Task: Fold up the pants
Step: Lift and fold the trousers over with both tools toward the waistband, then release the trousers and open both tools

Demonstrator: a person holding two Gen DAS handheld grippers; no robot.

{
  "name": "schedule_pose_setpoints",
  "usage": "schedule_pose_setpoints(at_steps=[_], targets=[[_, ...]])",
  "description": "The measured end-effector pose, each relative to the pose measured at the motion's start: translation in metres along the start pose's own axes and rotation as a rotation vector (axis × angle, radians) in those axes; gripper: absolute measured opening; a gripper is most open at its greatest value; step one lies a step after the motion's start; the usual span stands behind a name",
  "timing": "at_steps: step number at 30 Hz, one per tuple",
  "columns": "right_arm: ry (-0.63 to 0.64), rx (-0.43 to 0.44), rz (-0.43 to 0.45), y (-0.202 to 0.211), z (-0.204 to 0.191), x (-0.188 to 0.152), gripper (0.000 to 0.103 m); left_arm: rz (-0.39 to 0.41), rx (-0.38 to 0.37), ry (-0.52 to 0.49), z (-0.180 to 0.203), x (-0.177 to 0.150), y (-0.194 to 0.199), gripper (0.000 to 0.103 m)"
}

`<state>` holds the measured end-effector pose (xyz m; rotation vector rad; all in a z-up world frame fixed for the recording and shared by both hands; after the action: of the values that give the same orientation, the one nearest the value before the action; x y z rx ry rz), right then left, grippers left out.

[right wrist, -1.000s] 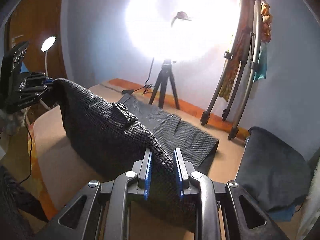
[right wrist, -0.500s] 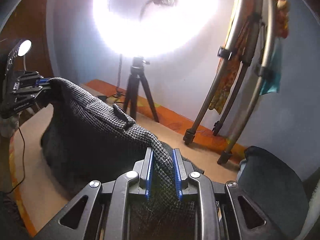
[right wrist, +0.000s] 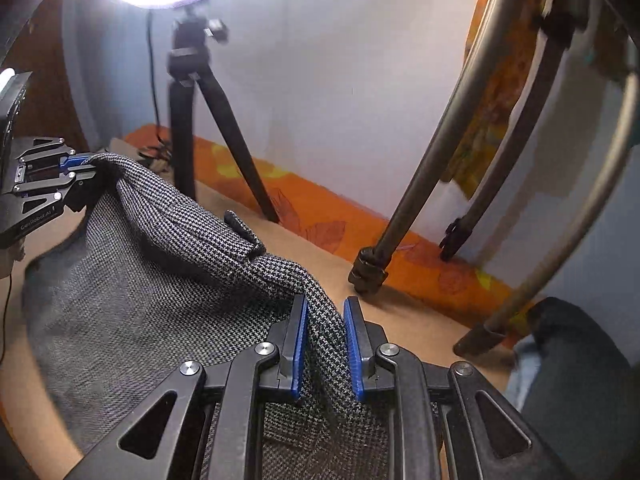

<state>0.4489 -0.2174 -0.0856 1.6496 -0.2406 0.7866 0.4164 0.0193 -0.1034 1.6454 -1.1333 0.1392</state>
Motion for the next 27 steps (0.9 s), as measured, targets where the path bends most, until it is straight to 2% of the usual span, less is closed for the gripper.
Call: schedule_pose_setpoints(at_steps=[3,7,9,10,11,14,17,19,22,24,27], targets=[[-0.002,-0.008,-0.020,-0.015,0.003,-0.003,0.017,-0.021,-0.011,0.003,0.004,-0.002,-0.012,0.008],[0.000,-0.027,-0.048,-0.030,0.006,-0.006,0.022,-0.051,-0.033,0.036,-0.001,-0.009,-0.013,0.018],[0.013,-0.068,-0.049,-0.032,0.008,-0.008,0.044,-0.049,-0.028,0.047,-0.005,-0.010,-0.005,0.029],[0.016,-0.089,-0.043,-0.032,0.010,-0.008,0.049,-0.049,-0.021,0.058,-0.010,-0.012,0.000,0.032],[0.015,-0.104,-0.035,-0.030,0.012,-0.008,0.055,-0.048,-0.006,0.066,-0.015,-0.013,0.005,0.039],[-0.008,-0.114,-0.011,-0.016,0.019,-0.006,0.058,-0.040,0.014,0.119,-0.038,-0.023,0.025,0.043],[-0.026,-0.126,0.041,0.009,0.025,-0.006,0.070,-0.034,0.035,0.175,-0.059,-0.033,0.046,0.048],[-0.037,-0.113,0.066,0.023,0.025,-0.006,0.071,-0.021,0.034,0.207,-0.069,-0.042,0.065,0.048],[-0.070,-0.048,0.097,0.052,0.018,-0.012,0.071,-0.005,0.021,0.232,-0.067,-0.058,0.094,0.048],[-0.065,0.016,0.106,0.072,0.003,-0.021,0.071,-0.014,0.008,0.231,-0.058,-0.070,0.106,0.048],[-0.019,0.058,0.096,0.095,-0.030,-0.041,0.071,-0.034,-0.026,0.234,-0.041,-0.094,0.120,0.048]])
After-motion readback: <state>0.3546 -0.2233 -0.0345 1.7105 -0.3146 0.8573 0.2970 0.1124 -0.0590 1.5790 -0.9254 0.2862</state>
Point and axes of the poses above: each gripper's, at about its wrist camera, not at the fingertips, and y roughly against the way its jaws point, z to its right, x to its top, the point moved 7 cm from there along -y, roughly the way its jaws point, and after that the axes turned 10 degrees about -y, right-handed, at the moved point
